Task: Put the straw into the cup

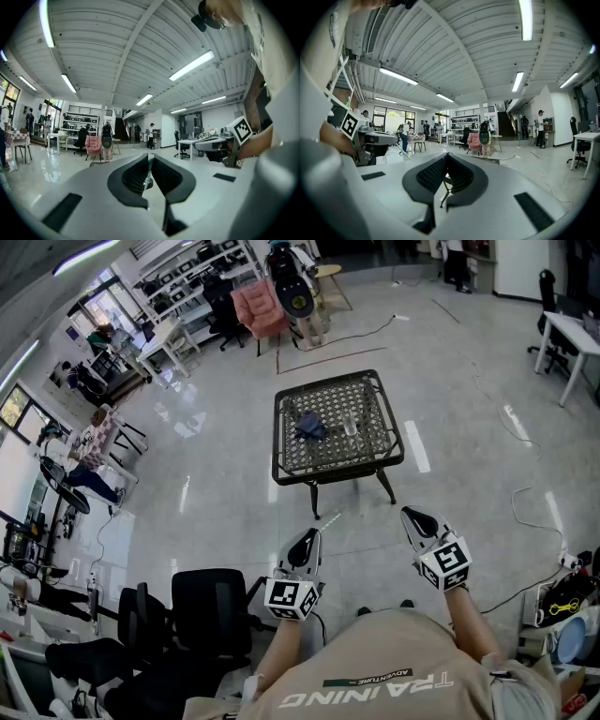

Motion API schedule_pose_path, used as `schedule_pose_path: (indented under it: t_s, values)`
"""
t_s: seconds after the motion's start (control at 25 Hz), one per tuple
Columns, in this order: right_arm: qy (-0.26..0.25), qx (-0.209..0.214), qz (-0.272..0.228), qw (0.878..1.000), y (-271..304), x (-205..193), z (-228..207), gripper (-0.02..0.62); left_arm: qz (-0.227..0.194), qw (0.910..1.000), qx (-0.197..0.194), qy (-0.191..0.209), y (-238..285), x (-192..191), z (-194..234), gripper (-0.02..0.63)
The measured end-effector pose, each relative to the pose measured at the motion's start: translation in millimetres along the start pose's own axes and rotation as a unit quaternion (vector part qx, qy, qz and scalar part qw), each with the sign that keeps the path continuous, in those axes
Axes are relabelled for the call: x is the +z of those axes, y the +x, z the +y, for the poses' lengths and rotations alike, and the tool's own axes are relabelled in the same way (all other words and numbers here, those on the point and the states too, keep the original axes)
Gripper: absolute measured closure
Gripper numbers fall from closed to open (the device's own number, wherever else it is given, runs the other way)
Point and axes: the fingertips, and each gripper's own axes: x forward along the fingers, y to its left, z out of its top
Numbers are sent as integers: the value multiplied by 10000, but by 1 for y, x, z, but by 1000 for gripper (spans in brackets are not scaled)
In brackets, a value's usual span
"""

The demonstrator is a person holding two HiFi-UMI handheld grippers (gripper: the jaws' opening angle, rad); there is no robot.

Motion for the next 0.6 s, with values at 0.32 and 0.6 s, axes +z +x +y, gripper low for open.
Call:
schedule_pose_path:
  t_s: [0.32, 0.6]
  values:
    - [191, 71, 89, 9998, -8, -10, 5, 578, 103, 9999, -69, 98, -4, -8, -5, 571]
    - [51, 51, 140, 9999, -5, -11, 18, 578, 76, 9997, -206, 88, 0, -4, 3, 571]
